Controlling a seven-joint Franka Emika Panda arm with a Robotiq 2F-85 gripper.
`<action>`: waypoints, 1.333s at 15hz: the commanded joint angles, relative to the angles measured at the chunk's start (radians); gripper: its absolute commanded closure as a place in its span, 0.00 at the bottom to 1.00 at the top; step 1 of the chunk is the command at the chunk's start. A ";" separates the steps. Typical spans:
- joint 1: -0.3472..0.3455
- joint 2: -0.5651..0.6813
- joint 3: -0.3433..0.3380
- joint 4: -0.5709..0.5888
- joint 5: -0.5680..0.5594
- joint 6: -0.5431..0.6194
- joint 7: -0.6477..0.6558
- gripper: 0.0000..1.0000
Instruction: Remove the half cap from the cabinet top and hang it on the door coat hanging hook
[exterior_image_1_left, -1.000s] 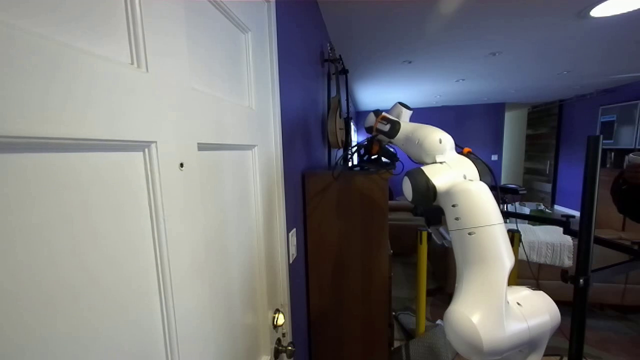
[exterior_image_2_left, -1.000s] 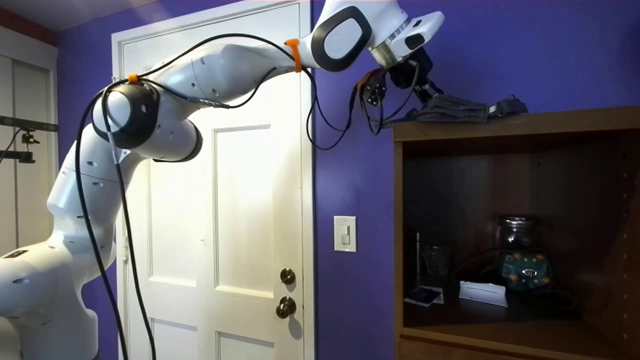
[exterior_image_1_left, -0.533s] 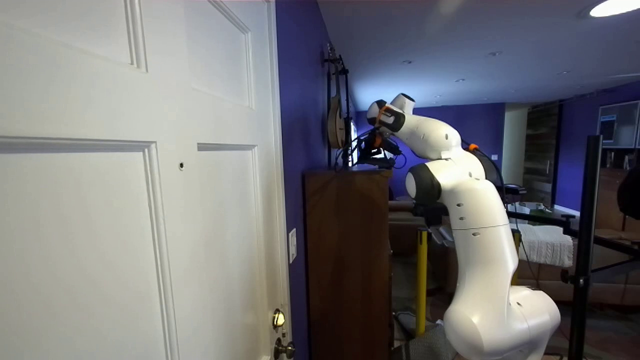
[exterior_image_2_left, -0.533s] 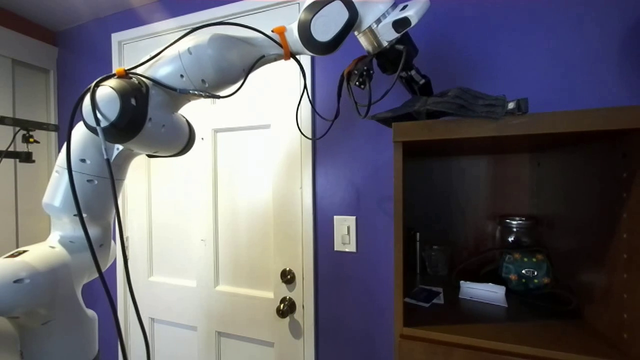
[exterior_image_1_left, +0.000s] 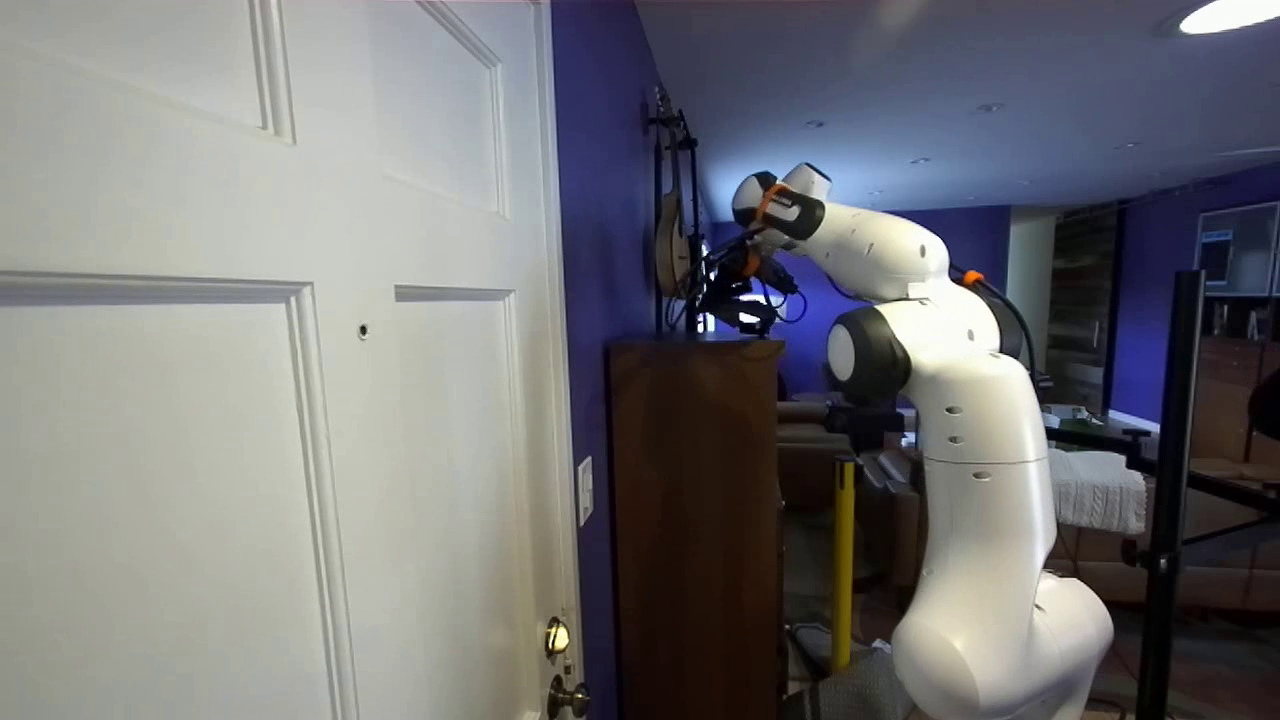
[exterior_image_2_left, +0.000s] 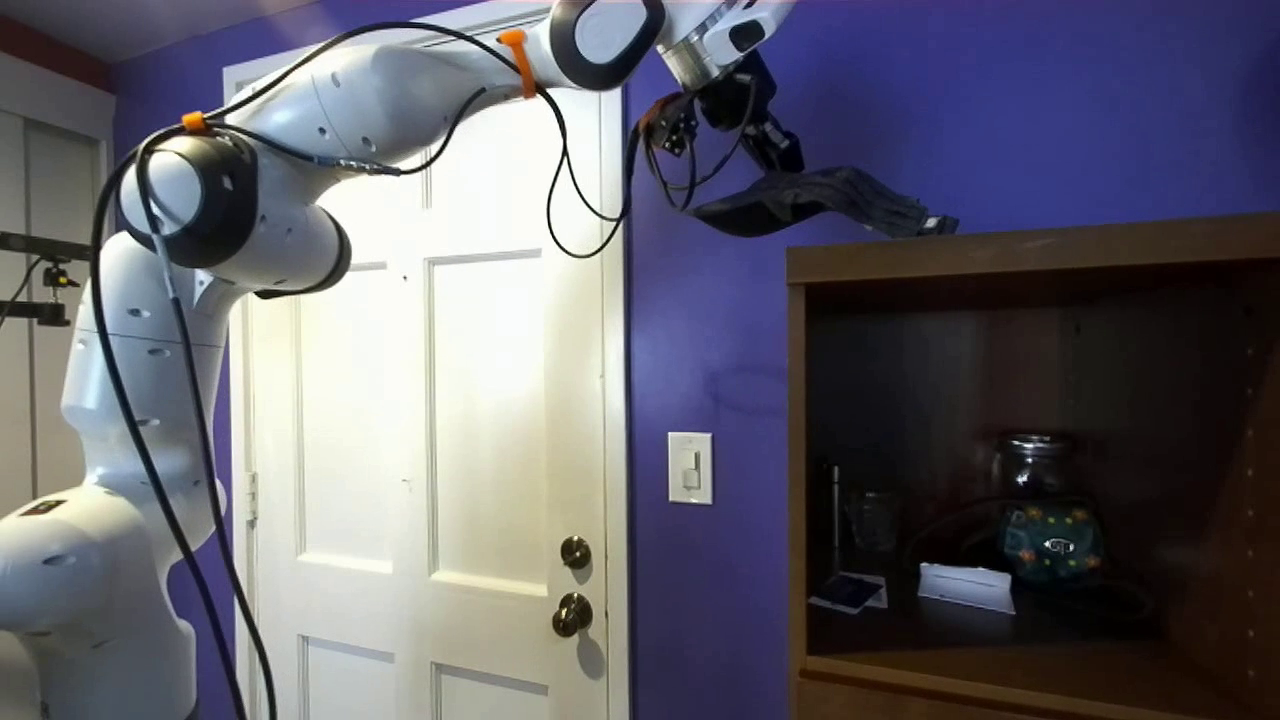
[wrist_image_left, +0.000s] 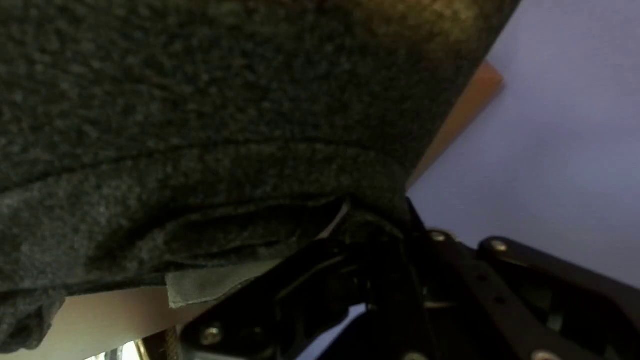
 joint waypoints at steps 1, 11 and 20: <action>0.045 -0.099 0.032 -0.121 -0.012 -0.049 -0.030 0.99; 0.154 -0.214 0.112 -0.273 -0.058 -0.183 0.097 0.99; 0.221 -0.161 0.079 -0.231 -0.047 -0.322 0.121 0.95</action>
